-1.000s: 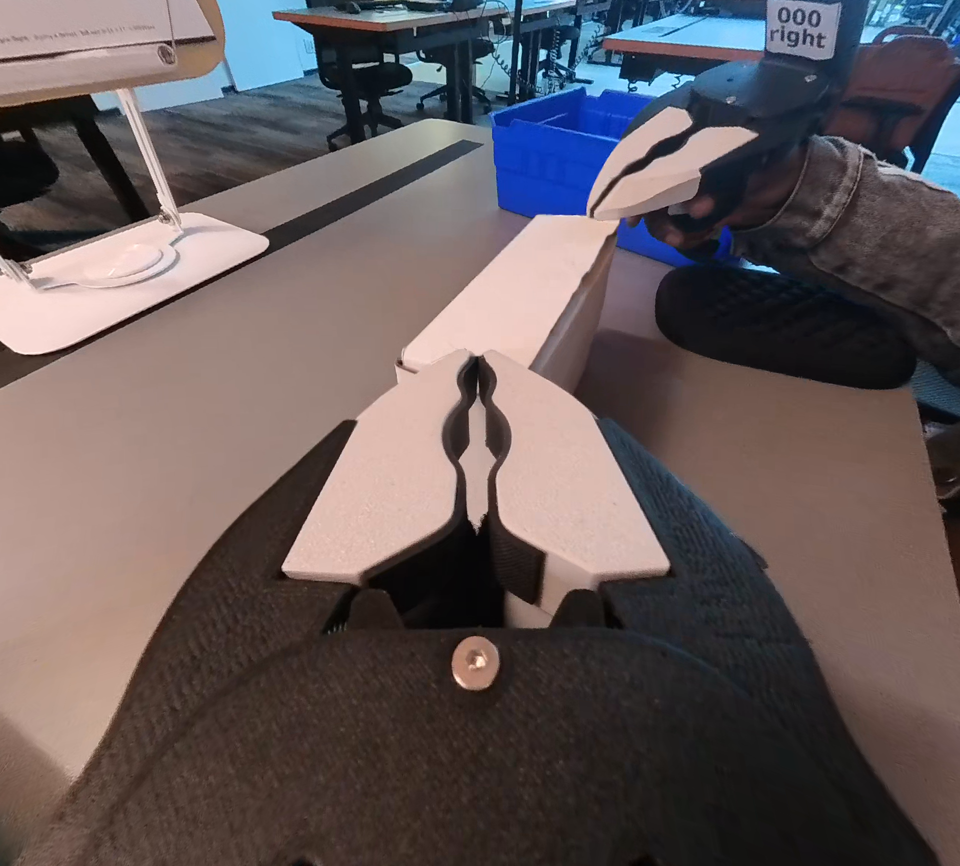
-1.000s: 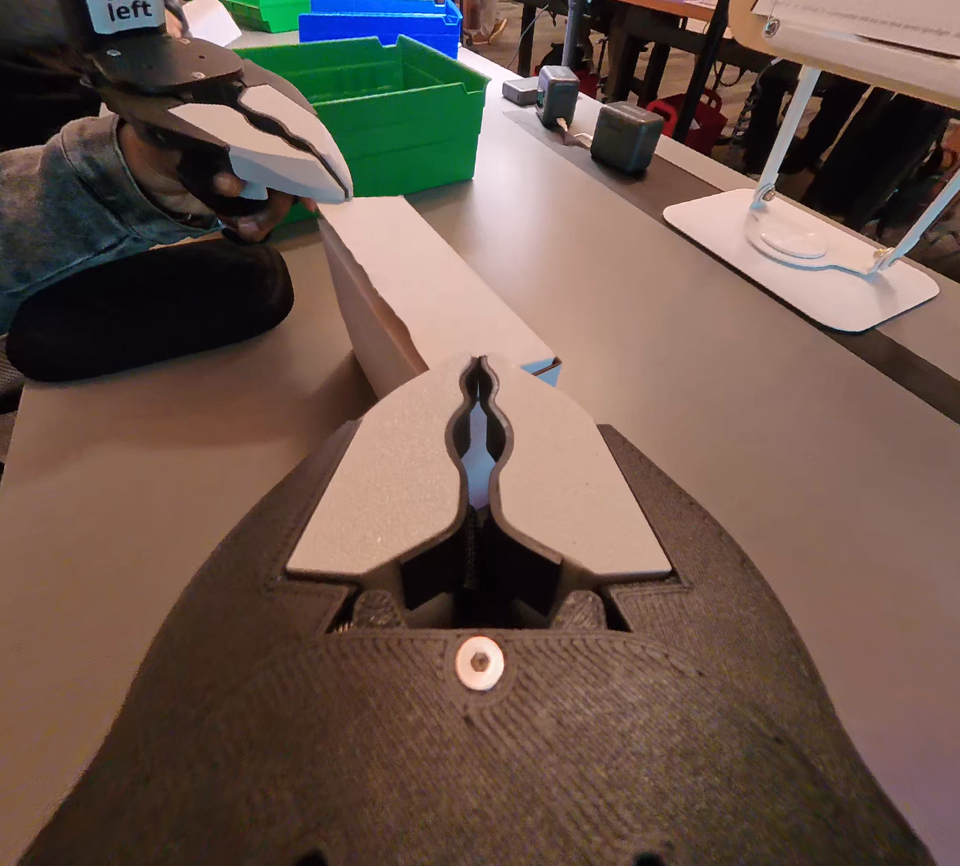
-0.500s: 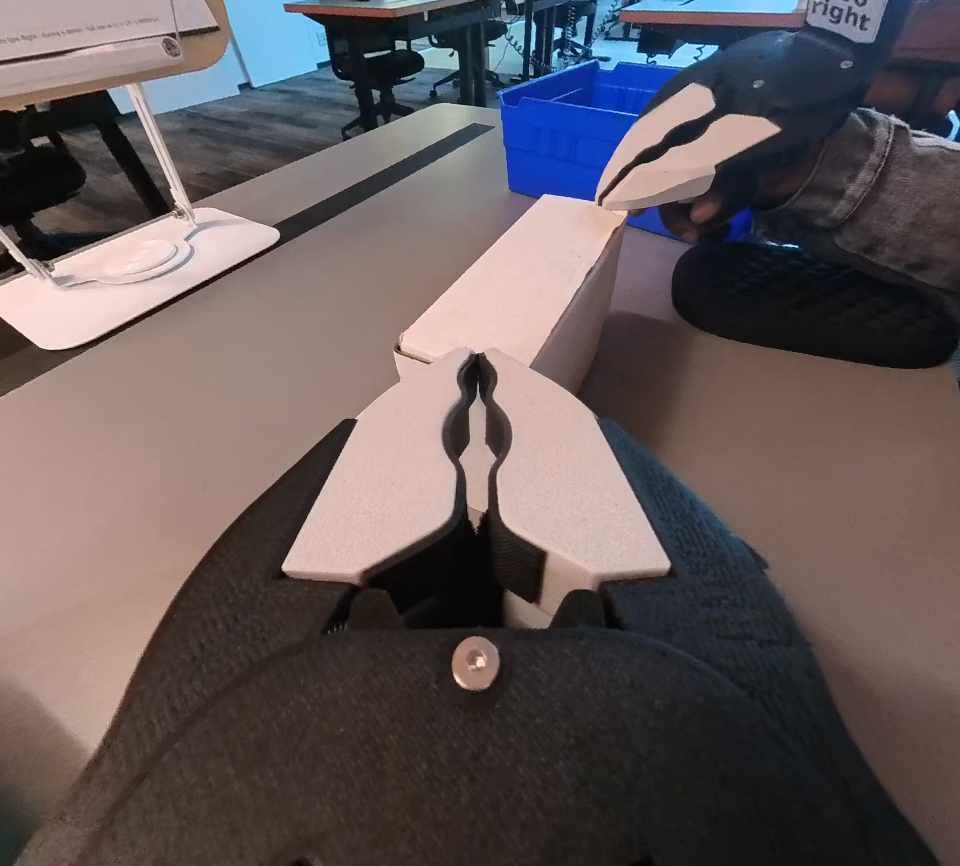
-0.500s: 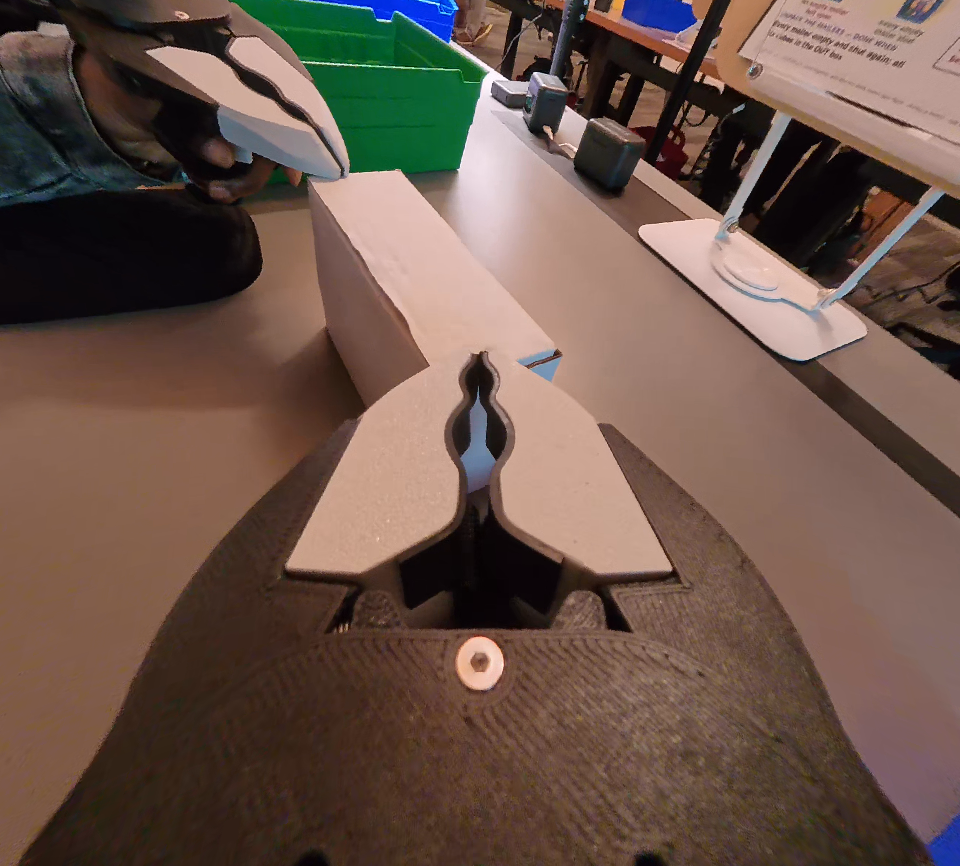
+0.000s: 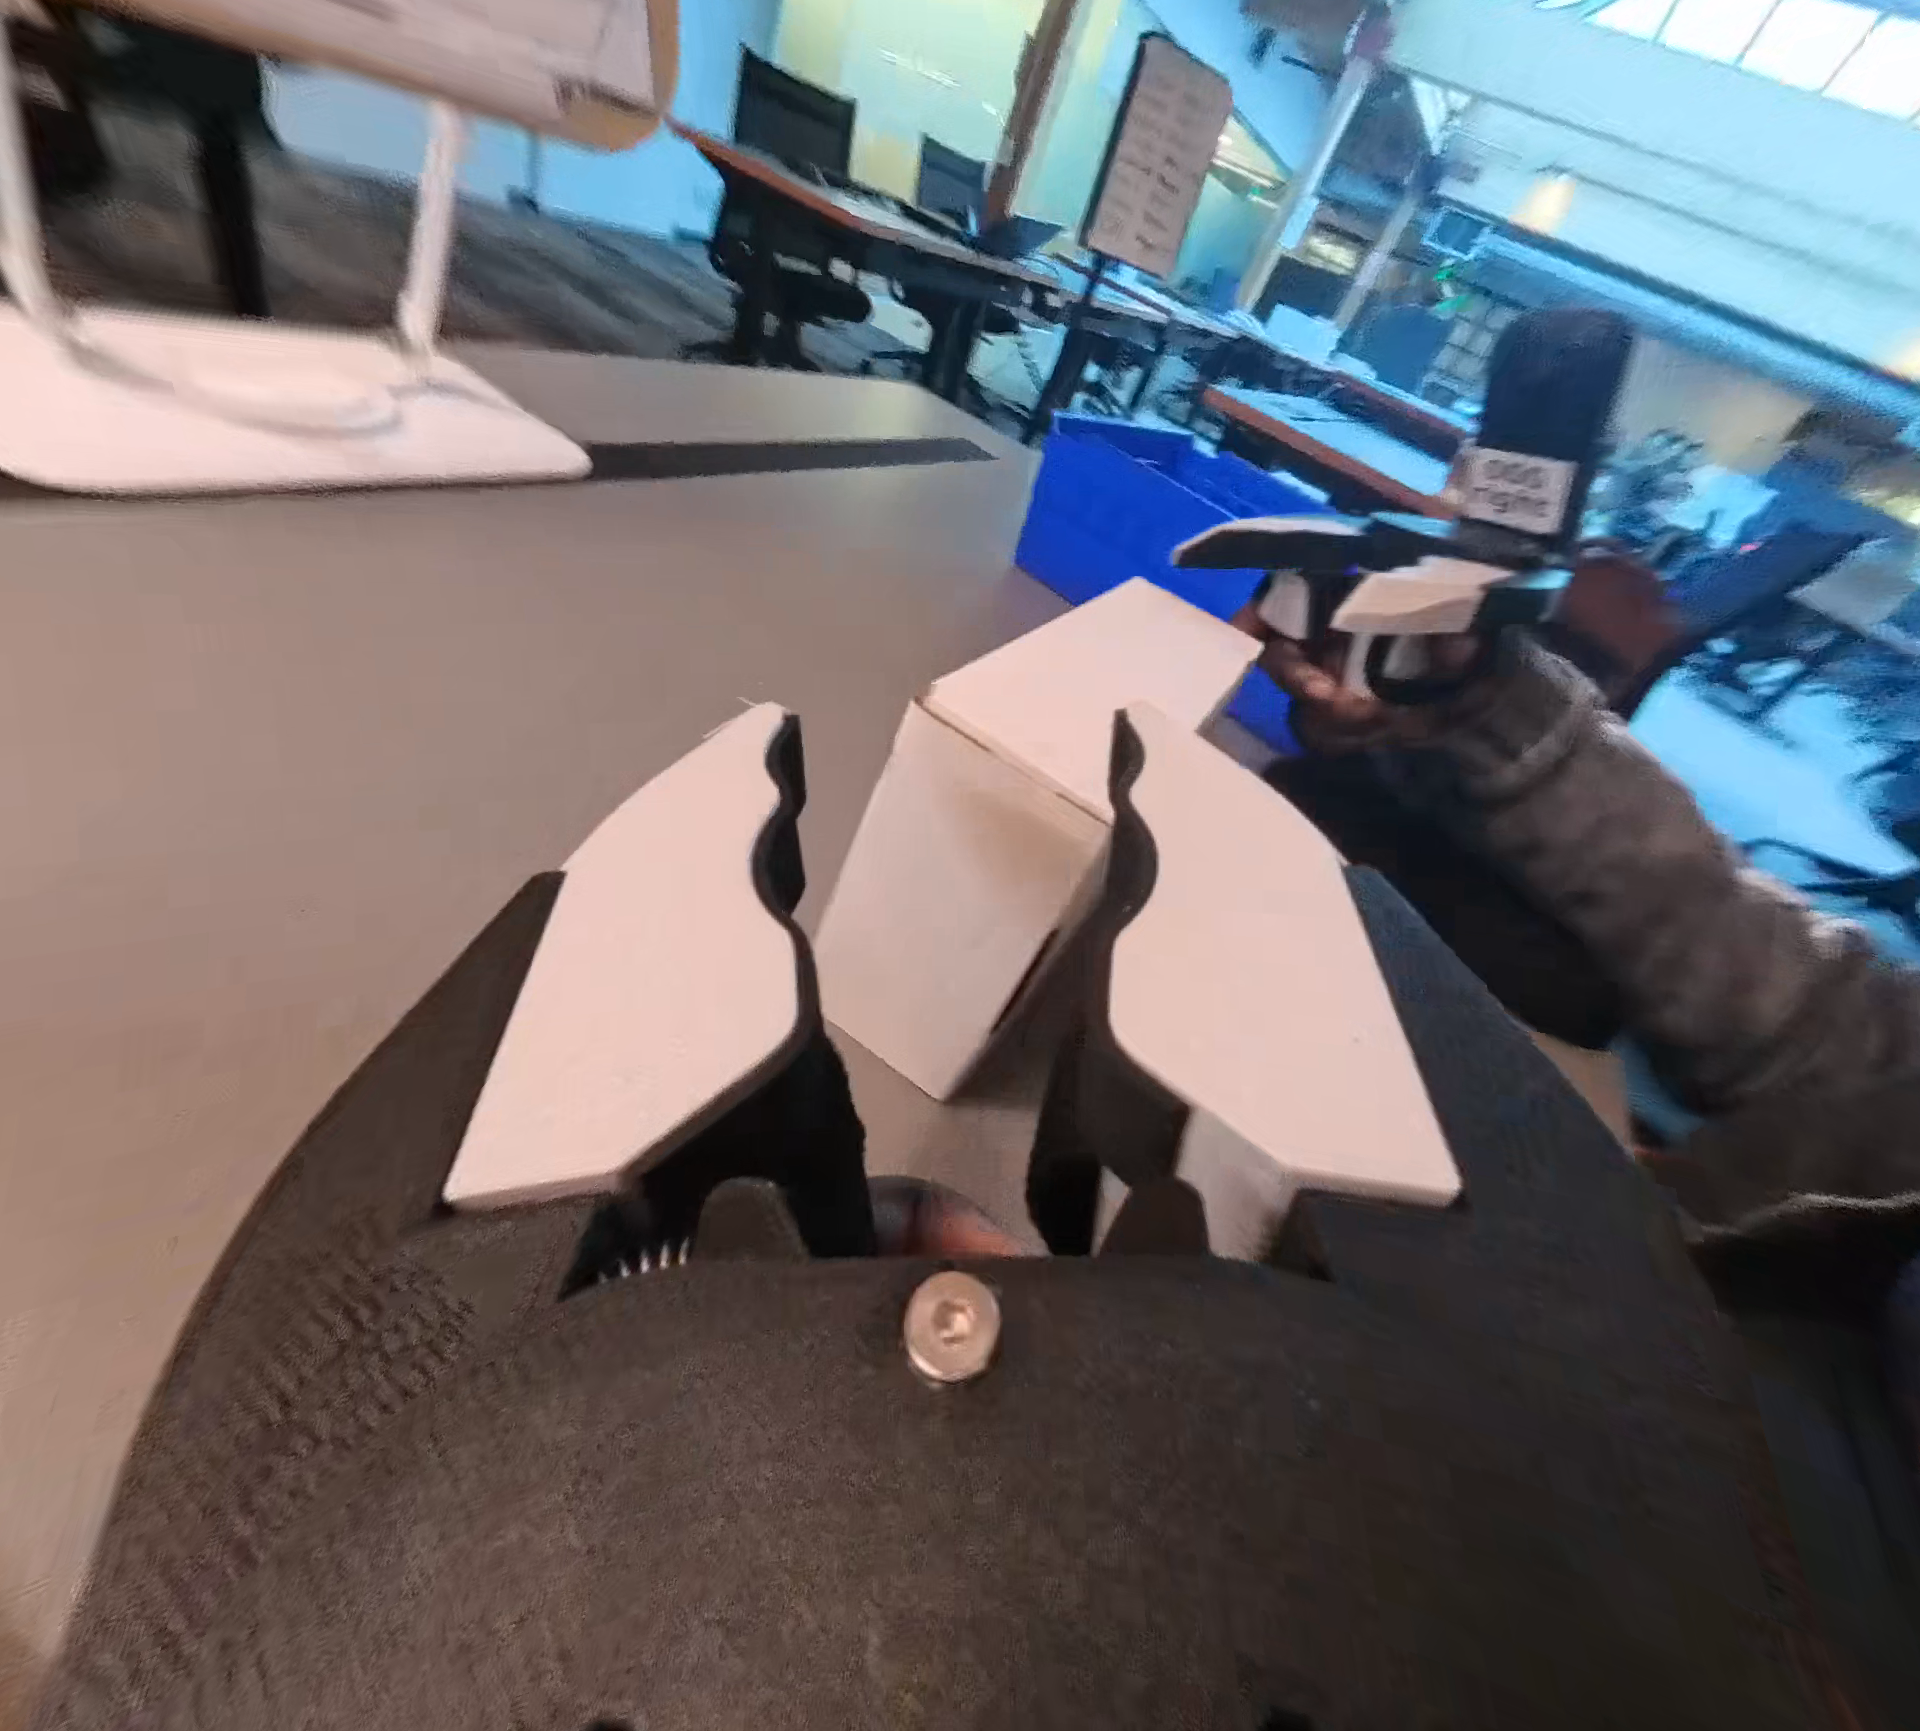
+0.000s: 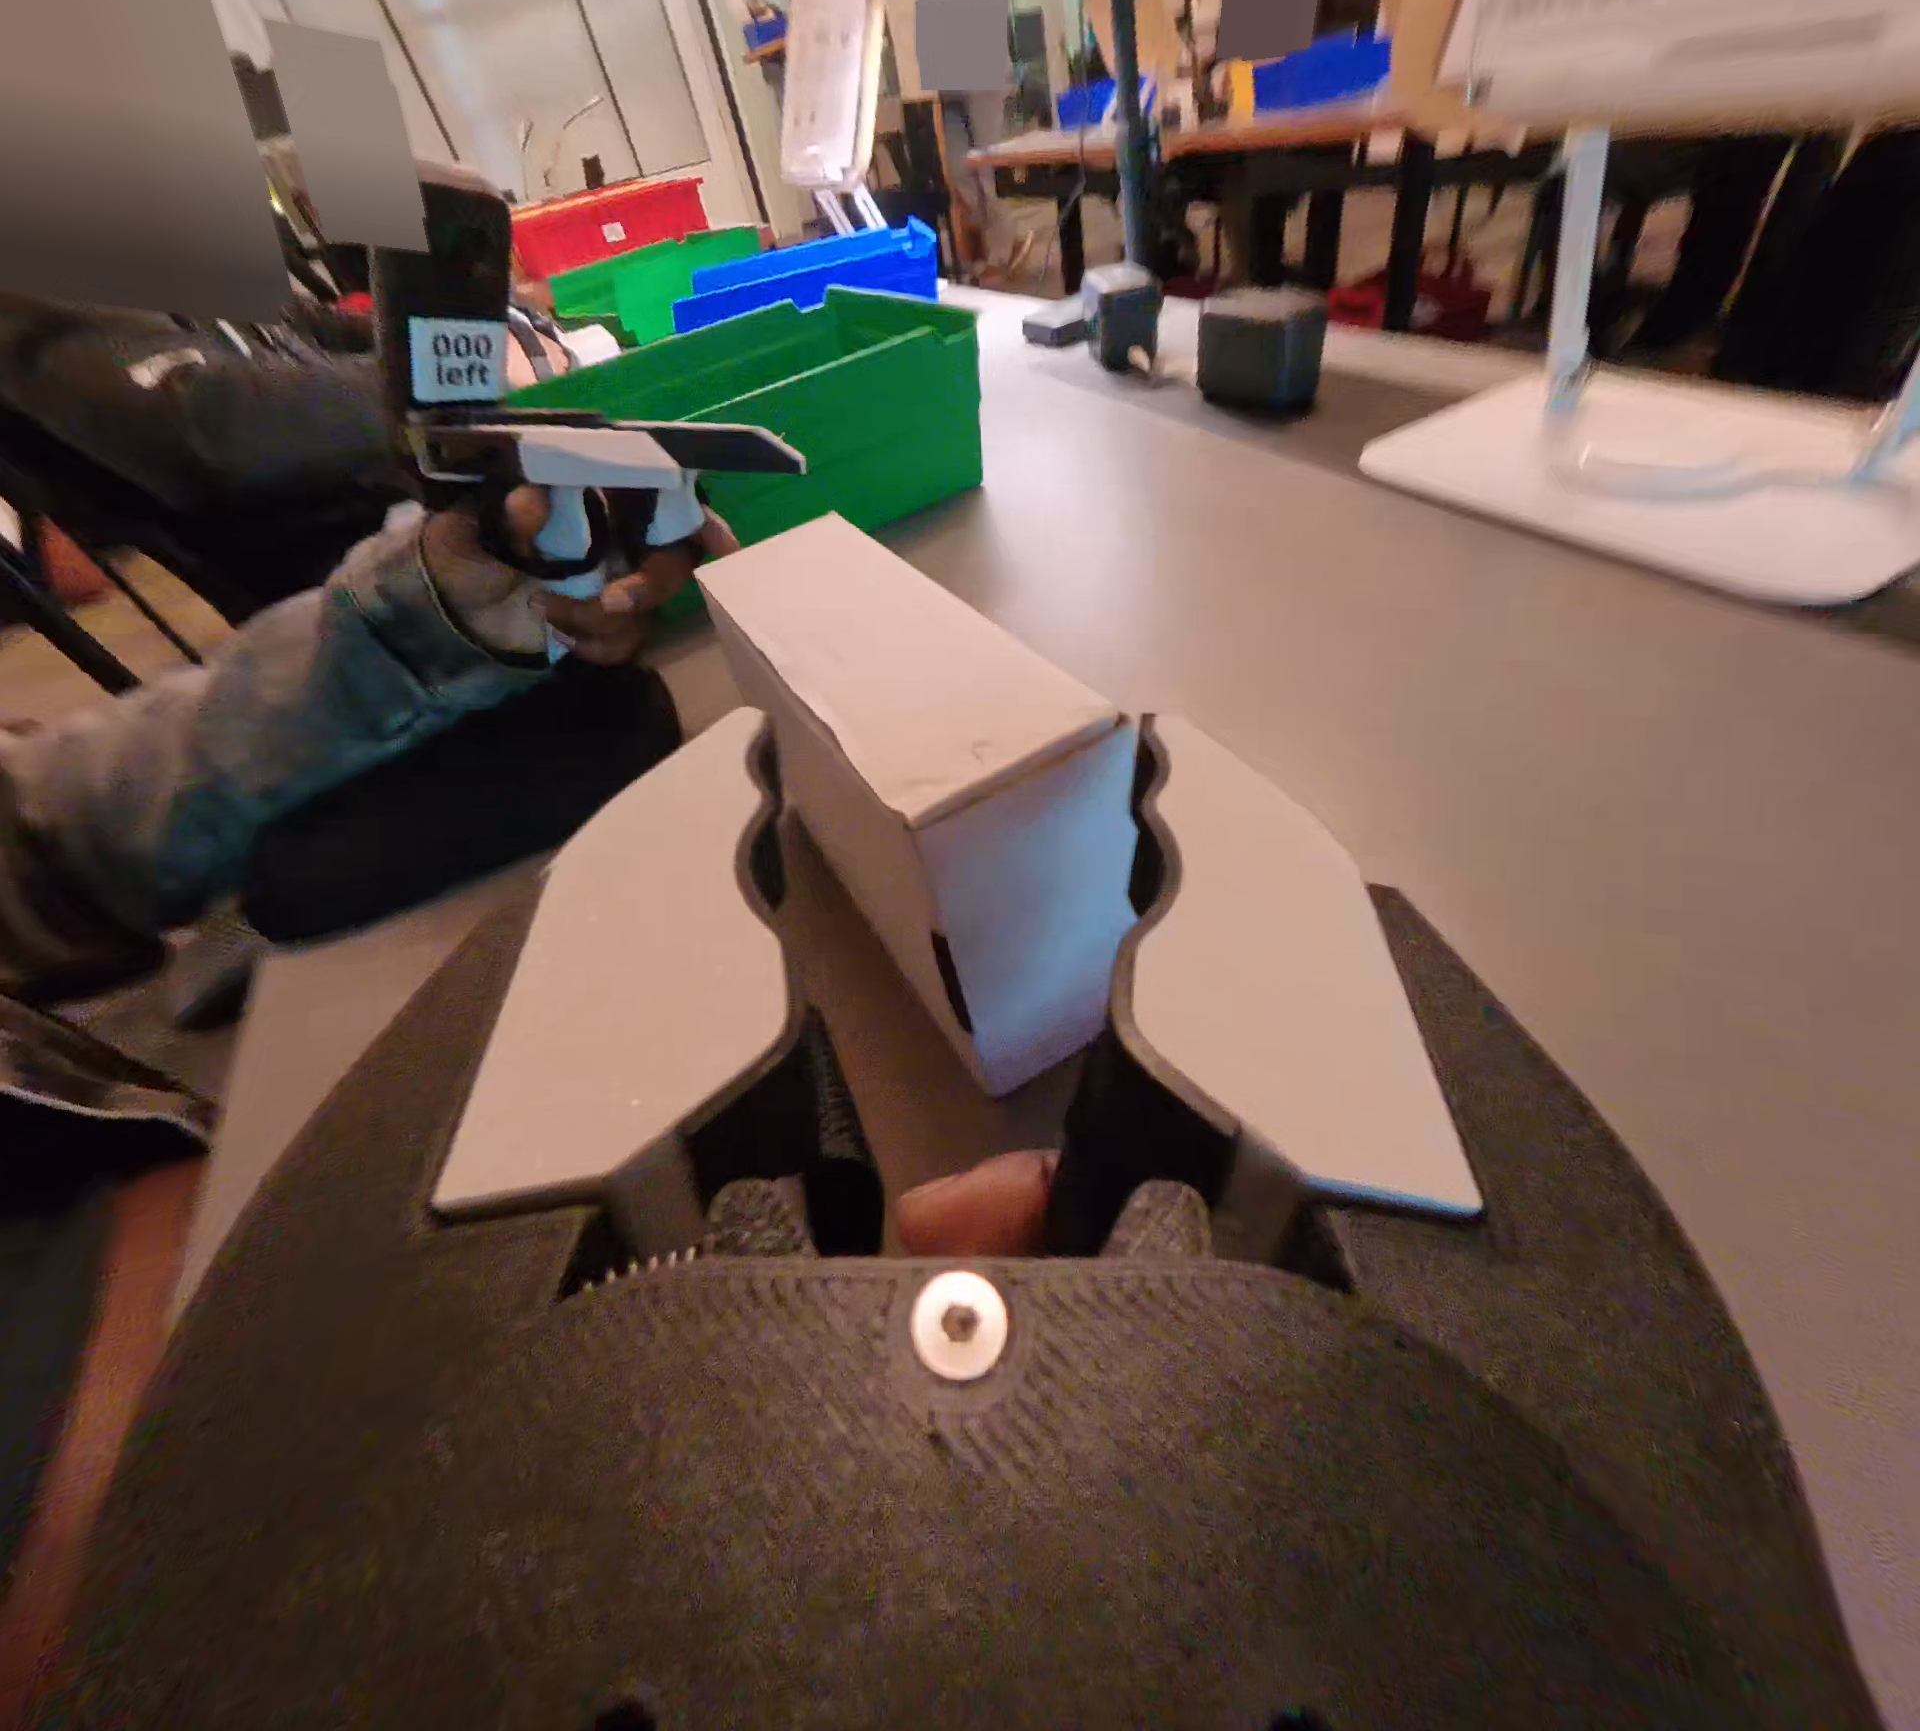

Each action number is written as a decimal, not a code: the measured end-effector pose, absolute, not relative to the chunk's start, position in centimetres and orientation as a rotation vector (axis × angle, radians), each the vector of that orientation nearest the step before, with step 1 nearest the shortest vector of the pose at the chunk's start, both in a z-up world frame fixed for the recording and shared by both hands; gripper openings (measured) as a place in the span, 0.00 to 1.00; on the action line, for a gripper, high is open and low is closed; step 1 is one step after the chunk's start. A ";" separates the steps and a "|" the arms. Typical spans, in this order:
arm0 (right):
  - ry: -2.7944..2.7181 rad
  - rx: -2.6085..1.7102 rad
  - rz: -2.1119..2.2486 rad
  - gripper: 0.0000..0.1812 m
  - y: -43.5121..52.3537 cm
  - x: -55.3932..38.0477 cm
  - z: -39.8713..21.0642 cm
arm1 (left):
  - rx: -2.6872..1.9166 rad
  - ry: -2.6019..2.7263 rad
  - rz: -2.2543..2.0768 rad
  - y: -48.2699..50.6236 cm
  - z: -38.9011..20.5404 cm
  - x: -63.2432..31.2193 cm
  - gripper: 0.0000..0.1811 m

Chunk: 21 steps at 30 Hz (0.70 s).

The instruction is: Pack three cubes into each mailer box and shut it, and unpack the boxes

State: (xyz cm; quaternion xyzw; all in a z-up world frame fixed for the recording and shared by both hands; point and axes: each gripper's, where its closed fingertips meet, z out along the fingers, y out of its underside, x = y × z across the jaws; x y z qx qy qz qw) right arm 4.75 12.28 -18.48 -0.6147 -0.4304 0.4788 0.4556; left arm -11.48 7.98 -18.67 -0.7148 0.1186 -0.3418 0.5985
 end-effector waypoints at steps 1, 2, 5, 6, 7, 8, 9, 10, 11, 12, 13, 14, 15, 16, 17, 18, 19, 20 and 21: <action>-1.027 -1.589 1.223 0.41 12.7 4.8 -19.0 | -1.691 0.253 -0.844 8.1 -19.1 -11.2 0.34; -1.006 -1.649 1.268 0.45 12.8 4.7 -19.5 | -1.725 0.217 -0.881 8.2 -19.4 -11.1 0.35; -0.954 -1.786 1.347 0.49 13.3 4.6 -20.6 | -1.819 0.130 -0.999 8.5 -20.3 -10.1 0.38; -0.926 -1.823 1.361 0.48 13.5 4.6 -20.9 | -1.850 0.118 -1.028 8.5 -20.7 -9.8 0.38; -0.916 -1.839 1.397 0.48 13.3 4.5 -20.9 | -1.878 0.112 -1.033 8.6 -21.2 -9.7 0.38; -0.909 -1.852 1.437 0.47 13.2 4.4 -20.9 | -1.904 0.111 -1.026 8.7 -21.6 -9.7 0.38; -0.891 -1.861 1.475 0.47 13.1 4.3 -20.8 | -1.915 0.106 -1.026 8.8 -21.9 -9.7 0.38; -0.861 -1.867 1.510 0.45 13.2 4.3 -20.6 | -1.913 0.096 -1.040 8.9 -21.9 -9.7 0.36; -0.826 -1.873 1.544 0.43 13.4 4.3 -20.5 | -1.907 0.090 -1.064 8.9 -21.7 -9.7 0.35; -0.803 -1.888 1.569 0.42 13.5 4.3 -20.5 | -1.902 0.085 -1.087 8.8 -21.5 -9.6 0.34; -0.799 -1.911 1.579 0.41 13.6 4.3 -20.8 | -1.901 0.084 -1.107 8.8 -21.4 -9.5 0.34; -0.807 -1.936 1.579 0.40 13.5 4.2 -21.2 | -1.899 0.090 -1.126 8.7 -21.4 -9.3 0.33; -0.815 -1.950 1.586 0.37 13.4 4.0 -21.5 | -1.887 0.098 -1.148 8.7 -21.2 -9.0 0.31; -0.827 -1.951 1.601 0.31 13.1 3.8 -21.5 | -1.875 0.112 -1.168 8.5 -21.0 -8.7 0.25; -0.834 -1.952 1.596 0.27 13.1 3.7 -21.6 | -1.879 0.118 -1.143 8.6 -21.1 -8.8 0.23; -0.847 -1.946 1.582 0.27 13.0 3.7 -21.5 | -1.883 0.145 -1.118 8.5 -21.1 -8.8 0.23; -0.871 -1.939 1.565 0.27 12.9 3.8 -21.5 | -1.880 0.163 -1.108 8.4 -21.1 -8.7 0.22; -0.900 -1.915 1.533 0.26 12.8 3.8 -21.4 | -1.863 0.184 -1.088 8.4 -20.9 -8.7 0.22; -0.934 -1.869 1.477 0.25 12.9 3.8 -21.2 | -1.828 0.222 -1.052 8.4 -20.5 -8.7 0.20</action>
